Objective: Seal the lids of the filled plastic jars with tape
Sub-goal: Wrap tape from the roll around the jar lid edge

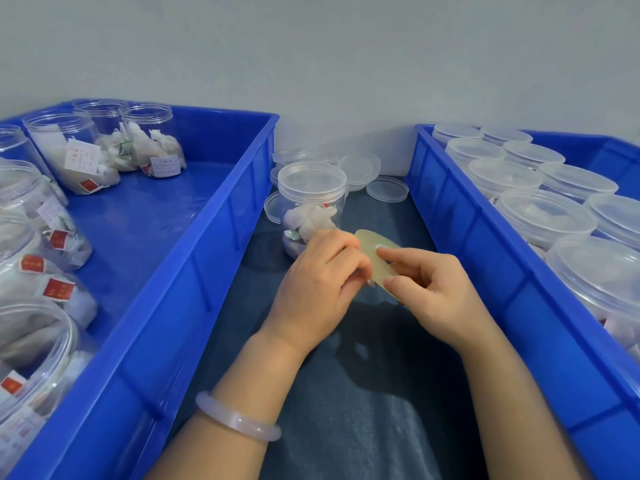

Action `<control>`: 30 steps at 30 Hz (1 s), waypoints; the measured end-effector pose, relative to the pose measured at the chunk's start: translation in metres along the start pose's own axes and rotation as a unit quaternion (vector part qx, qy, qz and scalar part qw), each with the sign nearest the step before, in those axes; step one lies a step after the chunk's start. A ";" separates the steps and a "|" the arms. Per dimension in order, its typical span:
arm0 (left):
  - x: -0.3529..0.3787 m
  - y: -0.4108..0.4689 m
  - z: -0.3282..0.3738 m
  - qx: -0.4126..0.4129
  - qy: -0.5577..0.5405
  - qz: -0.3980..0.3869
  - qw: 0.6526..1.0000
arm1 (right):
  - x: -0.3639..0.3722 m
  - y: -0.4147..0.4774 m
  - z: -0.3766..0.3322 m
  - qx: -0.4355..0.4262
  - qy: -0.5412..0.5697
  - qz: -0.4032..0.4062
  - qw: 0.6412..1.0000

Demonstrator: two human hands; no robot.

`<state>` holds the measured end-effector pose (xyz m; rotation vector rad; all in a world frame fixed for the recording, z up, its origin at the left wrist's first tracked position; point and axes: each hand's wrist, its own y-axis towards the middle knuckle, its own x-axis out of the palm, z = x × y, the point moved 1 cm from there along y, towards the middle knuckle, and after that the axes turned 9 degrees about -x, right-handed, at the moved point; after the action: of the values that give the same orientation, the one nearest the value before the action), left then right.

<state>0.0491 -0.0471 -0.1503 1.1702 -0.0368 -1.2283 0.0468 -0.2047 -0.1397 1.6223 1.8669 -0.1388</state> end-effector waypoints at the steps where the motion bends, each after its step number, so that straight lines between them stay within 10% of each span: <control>1: 0.000 -0.002 -0.002 0.001 0.003 -0.027 1.000 | -0.001 0.001 -0.001 -0.004 0.005 0.007 1.000; 5: 0.000 -0.010 -0.007 -0.009 -0.012 -0.155 0.988 | -0.021 0.004 -0.007 -0.015 0.110 0.180 0.977; 14: 0.001 -0.008 -0.008 -0.318 -0.137 -0.051 0.937 | 0.002 0.004 -0.001 -0.001 0.079 0.090 0.993; 20: -0.004 -0.006 0.010 -0.237 -0.272 -0.006 0.933 | 0.008 0.002 -0.002 -0.023 0.027 0.069 0.997; 30: -0.001 -0.005 0.005 -0.250 -0.163 0.017 0.954 | 0.012 0.000 0.002 -0.021 -0.027 0.010 0.999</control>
<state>0.0422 -0.0493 -0.1510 0.5208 0.0087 -1.2936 0.0477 -0.1958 -0.1474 1.5936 1.8004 -0.1306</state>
